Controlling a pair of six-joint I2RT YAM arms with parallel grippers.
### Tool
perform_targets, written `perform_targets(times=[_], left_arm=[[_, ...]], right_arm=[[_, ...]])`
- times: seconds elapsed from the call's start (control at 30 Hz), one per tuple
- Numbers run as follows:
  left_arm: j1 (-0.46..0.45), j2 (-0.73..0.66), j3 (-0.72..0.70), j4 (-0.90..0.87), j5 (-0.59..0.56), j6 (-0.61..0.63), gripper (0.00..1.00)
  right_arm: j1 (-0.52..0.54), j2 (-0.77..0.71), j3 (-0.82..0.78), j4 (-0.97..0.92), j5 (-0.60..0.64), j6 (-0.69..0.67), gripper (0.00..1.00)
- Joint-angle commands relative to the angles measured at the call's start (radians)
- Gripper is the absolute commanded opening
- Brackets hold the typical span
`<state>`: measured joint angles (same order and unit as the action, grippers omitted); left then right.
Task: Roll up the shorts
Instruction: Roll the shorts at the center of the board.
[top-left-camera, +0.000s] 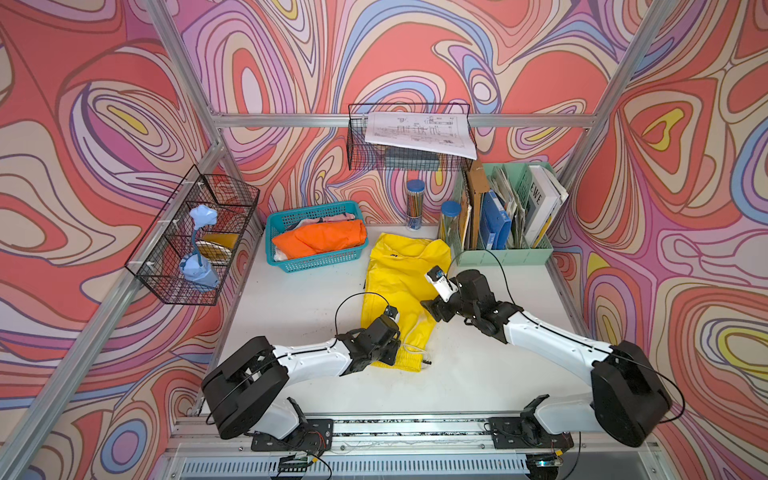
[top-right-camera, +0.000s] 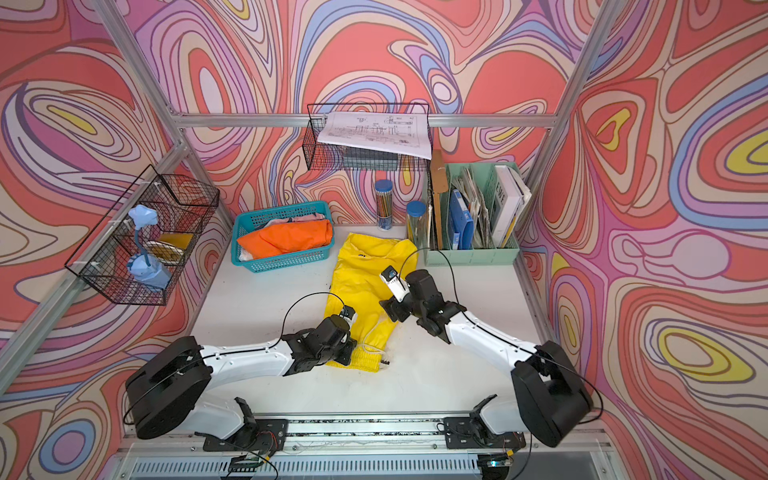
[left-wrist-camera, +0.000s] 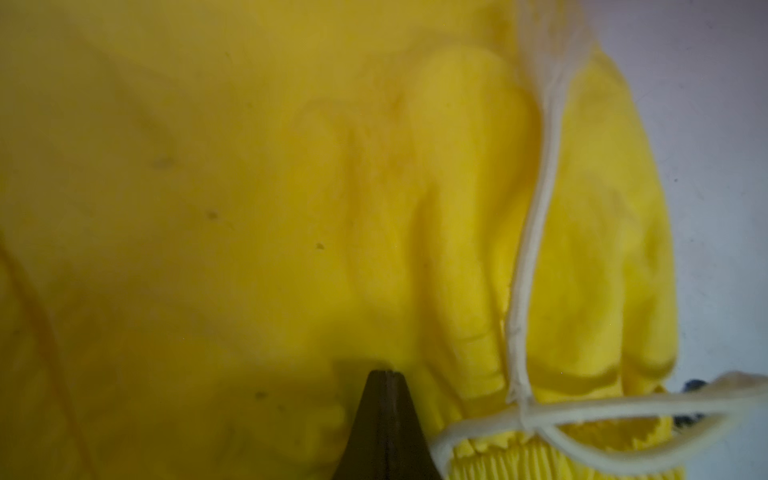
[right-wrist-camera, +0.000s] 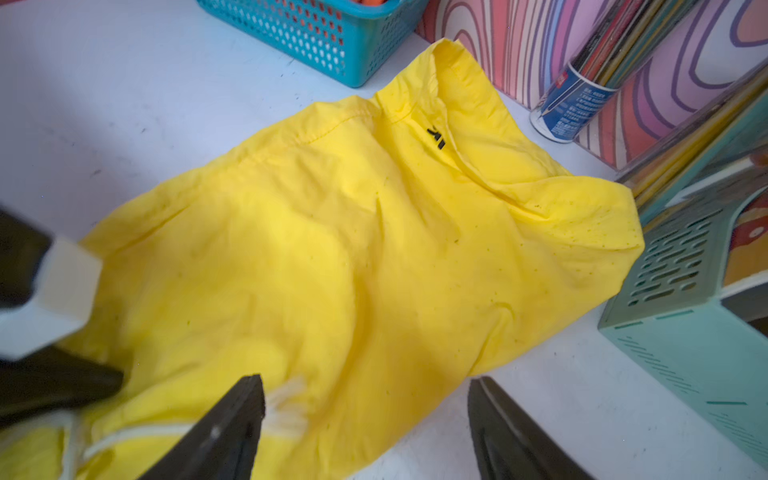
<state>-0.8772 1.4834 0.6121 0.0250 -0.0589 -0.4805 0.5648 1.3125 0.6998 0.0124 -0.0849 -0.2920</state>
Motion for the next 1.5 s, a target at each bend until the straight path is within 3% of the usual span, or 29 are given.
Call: perform_targets(times=[0.0, 0.2, 0.43, 0.7, 0.9, 1.17, 1.47], left_arm=[[0.001, 0.027, -0.005, 0.036, 0.016, -0.001, 0.00], [0.015, 0.038, 0.011, 0.034, -0.021, -0.002, 0.00], [0.055, 0.097, 0.051, 0.041, 0.002, 0.032, 0.00], [0.129, 0.119, 0.069, 0.053, 0.063, 0.048, 0.00], [0.144, 0.150, 0.083, 0.040, 0.072, 0.070, 0.00], [0.161, 0.178, 0.090, 0.049, 0.100, 0.077, 0.00], [0.170, 0.198, 0.116, 0.024, 0.122, 0.103, 0.00]], right_arm=[[0.050, -0.122, -0.150, 0.216, -0.002, -0.163, 0.80], [0.199, -0.270, -0.344, 0.350, 0.029, -0.418, 0.78], [0.396, -0.172, -0.431, 0.476, 0.216, -0.658, 0.80], [0.510, -0.107, -0.491, 0.623, 0.332, -0.776, 0.82], [0.588, -0.092, -0.512, 0.636, 0.379, -0.839, 0.83], [0.648, -0.228, -0.490, 0.446, 0.455, -0.814, 0.83], [0.650, -0.068, -0.501, 0.487, 0.451, -0.805, 0.83]])
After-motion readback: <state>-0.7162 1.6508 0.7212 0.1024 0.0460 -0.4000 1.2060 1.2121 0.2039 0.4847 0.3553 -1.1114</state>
